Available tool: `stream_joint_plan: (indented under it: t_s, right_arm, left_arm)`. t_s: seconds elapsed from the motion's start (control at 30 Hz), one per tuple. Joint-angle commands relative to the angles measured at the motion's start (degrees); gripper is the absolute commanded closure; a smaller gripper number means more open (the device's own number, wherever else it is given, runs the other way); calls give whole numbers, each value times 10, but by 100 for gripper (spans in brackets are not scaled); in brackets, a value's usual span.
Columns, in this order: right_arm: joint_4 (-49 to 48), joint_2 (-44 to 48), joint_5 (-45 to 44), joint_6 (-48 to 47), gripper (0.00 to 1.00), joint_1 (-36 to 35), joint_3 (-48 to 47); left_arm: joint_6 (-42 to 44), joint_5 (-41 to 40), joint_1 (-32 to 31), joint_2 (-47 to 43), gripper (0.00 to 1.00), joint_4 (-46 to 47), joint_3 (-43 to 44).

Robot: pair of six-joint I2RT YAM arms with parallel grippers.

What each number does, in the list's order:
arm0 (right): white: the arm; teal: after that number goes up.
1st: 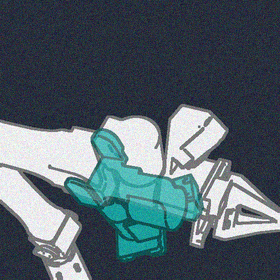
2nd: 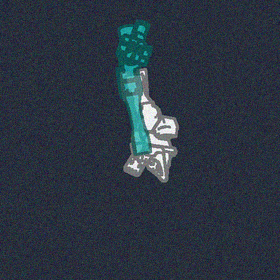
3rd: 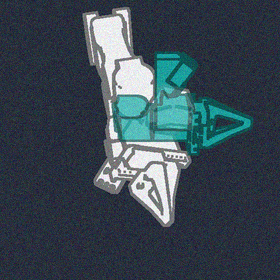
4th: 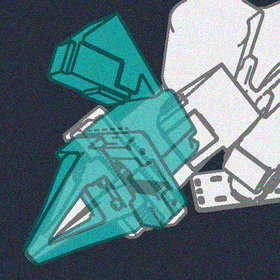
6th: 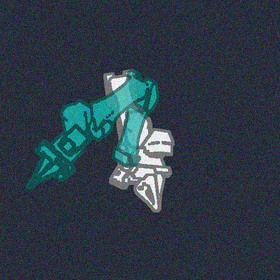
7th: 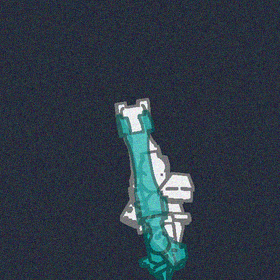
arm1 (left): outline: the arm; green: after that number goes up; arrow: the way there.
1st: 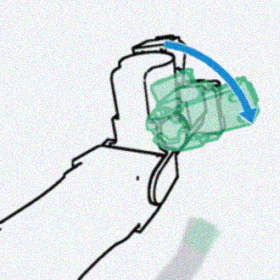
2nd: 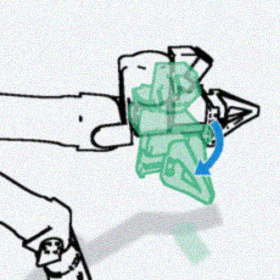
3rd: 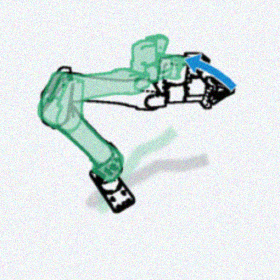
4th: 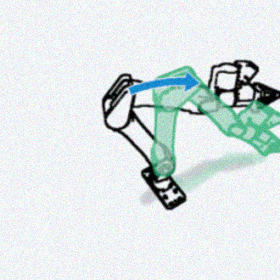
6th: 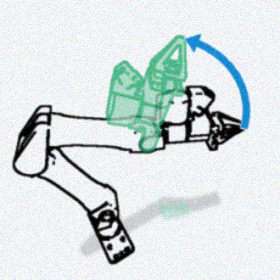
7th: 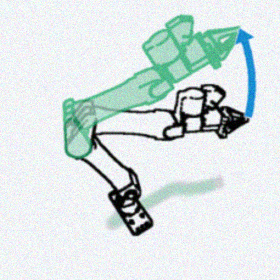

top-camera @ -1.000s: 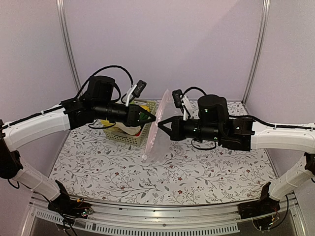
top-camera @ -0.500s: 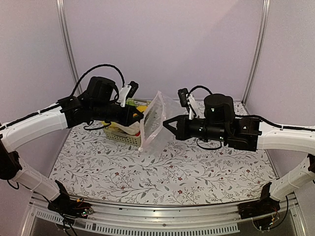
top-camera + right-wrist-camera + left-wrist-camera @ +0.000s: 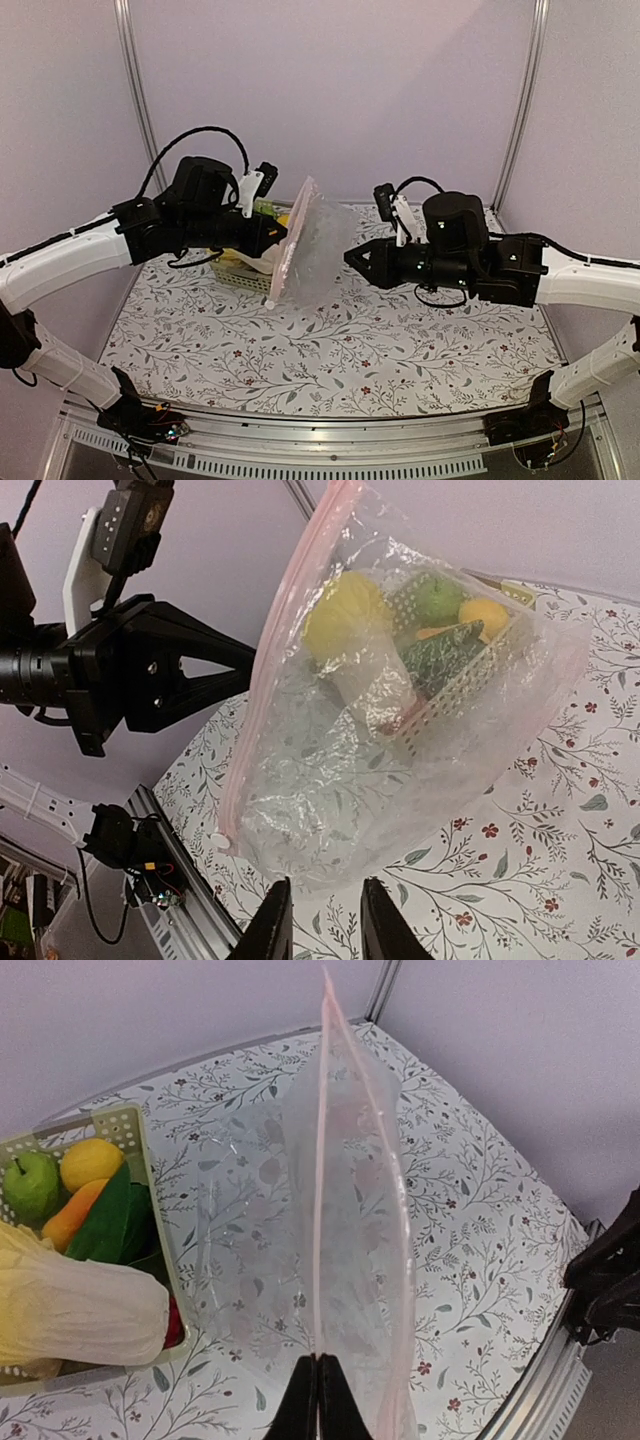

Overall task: Place the food in the zip-top bag and seal the zipper
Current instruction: Open the zipper food storage bag at the center of the board, then pass from the left arm to the right

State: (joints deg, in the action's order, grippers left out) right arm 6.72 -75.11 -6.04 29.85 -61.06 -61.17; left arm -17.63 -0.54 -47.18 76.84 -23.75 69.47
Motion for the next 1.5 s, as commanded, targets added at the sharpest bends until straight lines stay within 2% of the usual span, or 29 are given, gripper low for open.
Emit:
stream_joint_plan:
  t_s: [0.0, 0.13, 0.23, 0.4, 0.53, 0.77, 1.27, 1.47]
  right_arm:
    - [63, 20, -30, -1, 60, 0, -32]
    - [132, 16, -101, 3, 31, -22, -76]
    - [197, -7, -178, 17, 23, -39, -124]
    - [271, -57, -282, 59, 15, -56, -198]
    - [316, -112, -327, 90, 14, -67, -258]
    - [350, -181, -336, 99, 13, -67, -320]
    - [338, -225, -309, 107, 12, -69, -350]
    - [385, -257, -334, 119, 13, -68, -381]
  left_arm:
    - [-17, 55, -8, -13, 100, 51, -25]
    - [-33, 81, -9, -2, 100, 66, -34]
    - [-45, 103, -9, 9, 100, 77, -39]
    - [-60, 117, -13, 21, 100, 90, -45]
    - [-60, 116, -18, 25, 100, 91, -47]
    - [-61, 116, -25, 29, 100, 93, -49]
    - [-58, 113, -36, 37, 100, 90, -47]
    - [-57, 110, -39, 39, 100, 85, -46]
